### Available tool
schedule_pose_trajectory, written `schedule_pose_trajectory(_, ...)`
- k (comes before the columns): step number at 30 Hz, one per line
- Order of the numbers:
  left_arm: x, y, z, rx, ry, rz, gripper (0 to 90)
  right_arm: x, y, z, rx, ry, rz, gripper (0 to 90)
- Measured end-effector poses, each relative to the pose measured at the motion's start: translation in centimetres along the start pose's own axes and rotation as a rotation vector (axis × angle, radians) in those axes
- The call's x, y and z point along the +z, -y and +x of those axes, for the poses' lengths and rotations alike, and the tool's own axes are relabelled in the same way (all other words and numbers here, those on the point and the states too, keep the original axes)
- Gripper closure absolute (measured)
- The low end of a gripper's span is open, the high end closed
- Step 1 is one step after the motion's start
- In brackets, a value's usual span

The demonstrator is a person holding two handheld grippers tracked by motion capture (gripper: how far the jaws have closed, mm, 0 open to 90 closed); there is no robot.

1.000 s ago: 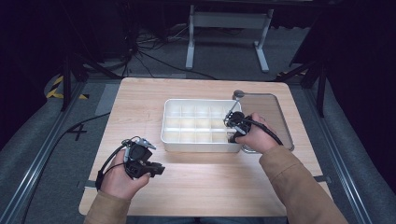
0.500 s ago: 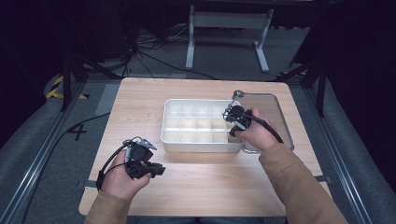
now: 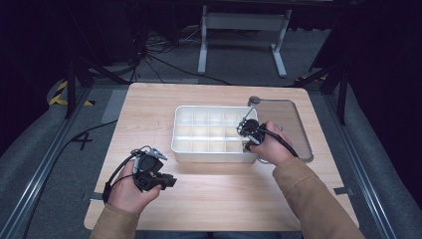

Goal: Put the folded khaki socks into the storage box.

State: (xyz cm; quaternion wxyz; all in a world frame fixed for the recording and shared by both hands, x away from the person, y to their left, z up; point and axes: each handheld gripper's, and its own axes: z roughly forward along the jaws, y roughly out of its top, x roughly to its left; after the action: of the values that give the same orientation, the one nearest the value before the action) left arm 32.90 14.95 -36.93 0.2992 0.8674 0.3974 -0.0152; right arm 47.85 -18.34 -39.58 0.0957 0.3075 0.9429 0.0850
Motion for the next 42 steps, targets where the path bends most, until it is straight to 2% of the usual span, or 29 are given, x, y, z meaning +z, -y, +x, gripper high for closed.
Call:
schedule_pose_trajectory(6,-0.1,0.0,0.4,-0.013,0.002,-0.004,77.6,-1.0,0.6,-0.6,0.030,-0.028,-0.050,78.2)
schedule_pose_trajectory(14,-0.3,0.0,0.3,-0.001,0.010,-0.009,77.0,-4.2,1.9,-1.3,0.071,-0.072,-0.186,72.5)
schedule_pose_trajectory(16,-0.3,0.0,0.3,-0.001,0.010,-0.010,77.0,-4.6,2.1,-1.4,0.072,-0.077,-0.201,71.6)
schedule_pose_trajectory(18,-0.3,0.0,0.2,0.000,0.012,-0.010,77.0,-5.6,2.8,-1.2,0.073,-0.095,-0.248,68.2)
schedule_pose_trajectory(25,-0.4,0.0,0.1,0.009,0.025,-0.014,76.4,-7.1,4.2,-0.2,0.045,-0.148,-0.339,63.6)
schedule_pose_trajectory(27,-0.4,0.0,0.1,0.016,0.025,-0.014,76.5,-7.2,4.3,-0.1,0.042,-0.153,-0.348,63.0)
schedule_pose_trajectory(28,-0.5,0.0,0.0,0.017,0.028,-0.012,76.5,-7.8,4.9,0.6,0.018,-0.166,-0.375,62.0)
schedule_pose_trajectory(29,-0.5,0.0,0.0,0.017,0.030,-0.014,76.5,-7.8,4.9,0.6,0.018,-0.166,-0.375,60.8)
schedule_pose_trajectory(30,-0.5,-0.1,0.0,0.023,0.032,-0.014,76.3,-8.1,5.2,1.1,-0.008,-0.186,-0.393,59.5)
schedule_pose_trajectory(32,-0.5,-0.1,0.0,0.026,0.029,-0.014,76.3,-8.2,5.3,1.3,-0.016,-0.190,-0.398,58.9)
schedule_pose_trajectory(35,-0.5,0.0,-0.2,0.021,0.038,-0.012,76.1,-8.3,6.0,2.4,-0.050,-0.221,-0.418,56.3)
schedule_pose_trajectory(42,-0.4,-0.1,-0.3,0.033,0.049,-0.009,75.0,-8.4,7.0,3.9,-0.082,-0.254,-0.451,53.3)
